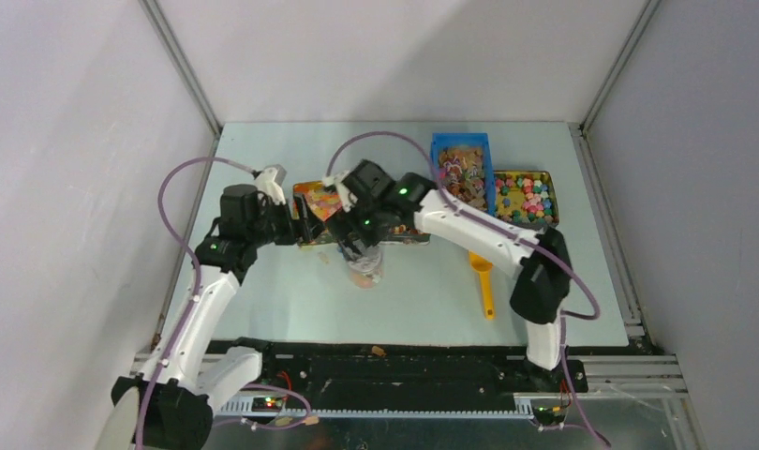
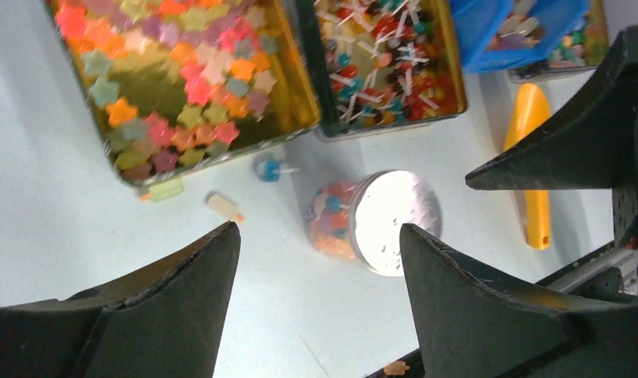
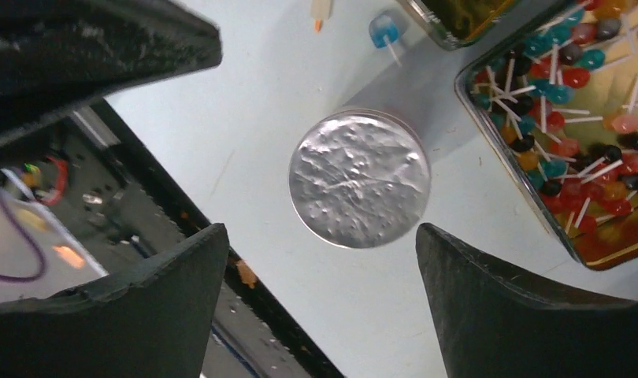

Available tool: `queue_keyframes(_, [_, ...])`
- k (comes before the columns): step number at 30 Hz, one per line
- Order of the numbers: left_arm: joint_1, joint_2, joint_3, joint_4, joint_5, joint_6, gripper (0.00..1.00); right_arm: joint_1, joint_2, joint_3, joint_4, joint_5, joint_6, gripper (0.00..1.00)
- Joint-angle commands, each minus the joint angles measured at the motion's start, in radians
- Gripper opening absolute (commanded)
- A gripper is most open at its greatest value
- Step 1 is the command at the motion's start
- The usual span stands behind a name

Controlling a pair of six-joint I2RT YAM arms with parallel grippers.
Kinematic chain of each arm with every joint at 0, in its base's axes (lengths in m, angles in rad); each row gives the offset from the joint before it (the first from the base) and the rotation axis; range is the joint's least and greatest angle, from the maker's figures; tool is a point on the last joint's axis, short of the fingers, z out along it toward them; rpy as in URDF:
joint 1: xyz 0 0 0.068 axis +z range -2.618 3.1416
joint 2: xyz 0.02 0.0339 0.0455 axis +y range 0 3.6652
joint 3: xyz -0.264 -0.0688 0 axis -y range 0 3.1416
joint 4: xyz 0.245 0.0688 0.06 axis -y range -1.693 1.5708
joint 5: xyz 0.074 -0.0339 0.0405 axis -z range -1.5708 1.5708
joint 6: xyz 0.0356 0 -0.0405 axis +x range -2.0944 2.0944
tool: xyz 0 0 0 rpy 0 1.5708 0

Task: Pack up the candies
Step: Close the bottle lid on the packing bottle, then pick up the packing bottle from the center of the board.

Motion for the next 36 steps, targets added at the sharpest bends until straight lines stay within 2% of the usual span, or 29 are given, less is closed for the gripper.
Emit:
queue_keyframes(1, [0.083, -0.046, -0.078, -0.06, 0.051, 0.013, 0.81, 0.073, 0.115, 0.119, -0.18, 0.135, -0.165, 0.93])
queue_keyframes(6, [0.157, -0.083, -0.116, -0.093, 0.044, 0.027, 0.81, 0.118, 0.206, 0.198, -0.235, 0.225, -0.194, 0.97])
queue_keyframes(12, [0.16, -0.094, -0.129, -0.085, 0.026, 0.039, 0.83, 0.126, 0.243, 0.228, -0.26, 0.292, -0.223, 0.97])
queue_keyframes(23, [0.16, -0.103, -0.185, -0.024, 0.022, 0.053, 0.95, 0.102, 0.241, 0.255, -0.24, 0.217, -0.243, 1.0])
queue_keyframes(36, [0.16, -0.091, -0.19, -0.014, 0.022, 0.057, 0.97, 0.055, 0.378, 0.382, -0.333, 0.155, -0.294, 1.0])
